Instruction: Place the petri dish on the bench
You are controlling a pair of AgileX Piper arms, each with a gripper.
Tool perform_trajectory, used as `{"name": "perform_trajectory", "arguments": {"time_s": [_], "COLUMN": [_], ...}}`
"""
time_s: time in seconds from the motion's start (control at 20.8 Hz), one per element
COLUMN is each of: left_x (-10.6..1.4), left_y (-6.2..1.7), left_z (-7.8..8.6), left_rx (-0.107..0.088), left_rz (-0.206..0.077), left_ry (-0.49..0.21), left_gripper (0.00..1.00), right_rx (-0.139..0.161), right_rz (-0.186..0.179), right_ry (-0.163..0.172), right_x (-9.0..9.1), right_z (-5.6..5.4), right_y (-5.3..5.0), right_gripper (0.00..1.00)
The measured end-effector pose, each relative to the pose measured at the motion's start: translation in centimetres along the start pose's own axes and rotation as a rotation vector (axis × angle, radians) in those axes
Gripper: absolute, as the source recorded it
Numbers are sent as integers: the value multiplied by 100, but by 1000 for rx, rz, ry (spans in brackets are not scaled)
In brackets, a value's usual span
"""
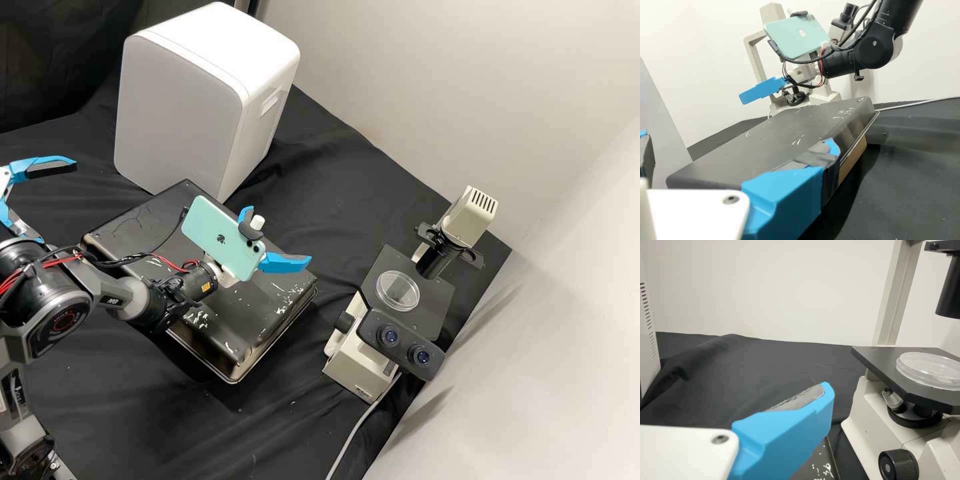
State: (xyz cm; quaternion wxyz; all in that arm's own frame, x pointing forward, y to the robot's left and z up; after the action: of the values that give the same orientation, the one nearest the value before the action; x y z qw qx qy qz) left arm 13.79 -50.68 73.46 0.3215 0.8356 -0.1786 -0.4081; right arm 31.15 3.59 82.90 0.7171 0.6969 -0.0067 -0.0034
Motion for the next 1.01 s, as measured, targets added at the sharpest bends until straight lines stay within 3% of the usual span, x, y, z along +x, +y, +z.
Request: {"name": "perform_trajectory", "arguments": {"time_s": [0.38, 0.43, 0.58, 0.82, 1.01], "left_x": [0, 0, 4, 6, 6], "left_y": [0, 0, -10, -18, -18], "left_z": [0, 0, -2, -3, -3], "left_rx": [-1, -9, -19, -22, -22], "left_rz": [0, 0, -5, -9, -9], "left_ry": [0, 0, 0, -1, -1], "left_gripper": [100, 100, 100, 100, 100], "right_rx": [0, -5, -3, 39, 53], "right_rz": [0, -1, 18, 40, 71], "right_ry": [0, 1, -20, -88, -119], "right_x": [0, 0, -3, 14, 78], "right_z": [0, 6, 100, 377, 520], "right_y": [0, 6, 94, 213, 320], "right_gripper": [100, 100, 100, 100, 100]}}
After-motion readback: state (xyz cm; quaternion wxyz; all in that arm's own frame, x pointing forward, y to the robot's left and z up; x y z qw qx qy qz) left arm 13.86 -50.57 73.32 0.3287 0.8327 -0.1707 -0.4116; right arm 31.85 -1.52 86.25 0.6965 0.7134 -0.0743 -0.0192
